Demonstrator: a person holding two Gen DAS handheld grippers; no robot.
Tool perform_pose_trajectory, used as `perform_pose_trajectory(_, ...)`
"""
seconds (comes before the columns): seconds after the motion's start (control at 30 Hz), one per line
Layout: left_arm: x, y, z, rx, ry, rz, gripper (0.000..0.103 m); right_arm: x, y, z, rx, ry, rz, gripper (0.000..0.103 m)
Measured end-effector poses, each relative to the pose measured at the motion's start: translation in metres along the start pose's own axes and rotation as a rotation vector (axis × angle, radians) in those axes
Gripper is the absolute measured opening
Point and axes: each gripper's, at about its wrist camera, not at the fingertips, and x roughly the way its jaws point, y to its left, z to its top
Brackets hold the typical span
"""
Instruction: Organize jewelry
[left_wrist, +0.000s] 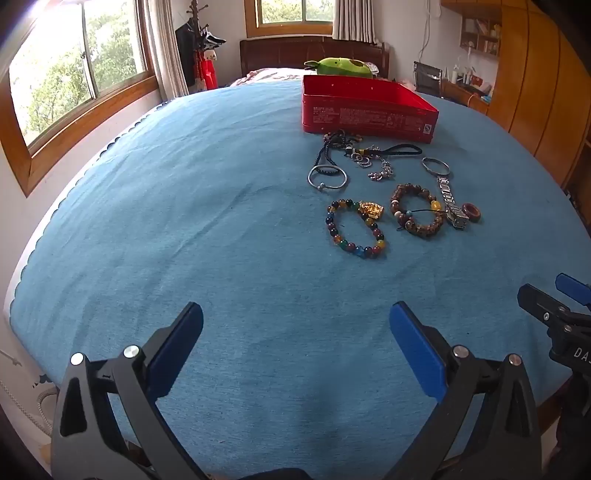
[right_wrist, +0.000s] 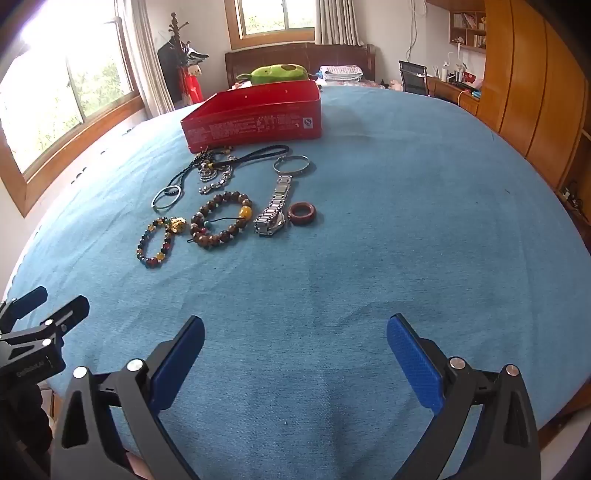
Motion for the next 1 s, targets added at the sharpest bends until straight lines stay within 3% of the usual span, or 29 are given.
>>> perform_pose_trajectory(1.0,-0.0003,-0.0003,-0.0001,0.004,-0.005,0.005,0.100,-0.0005,0.0009,0.0010,0.000,0.003,0.009,0.099)
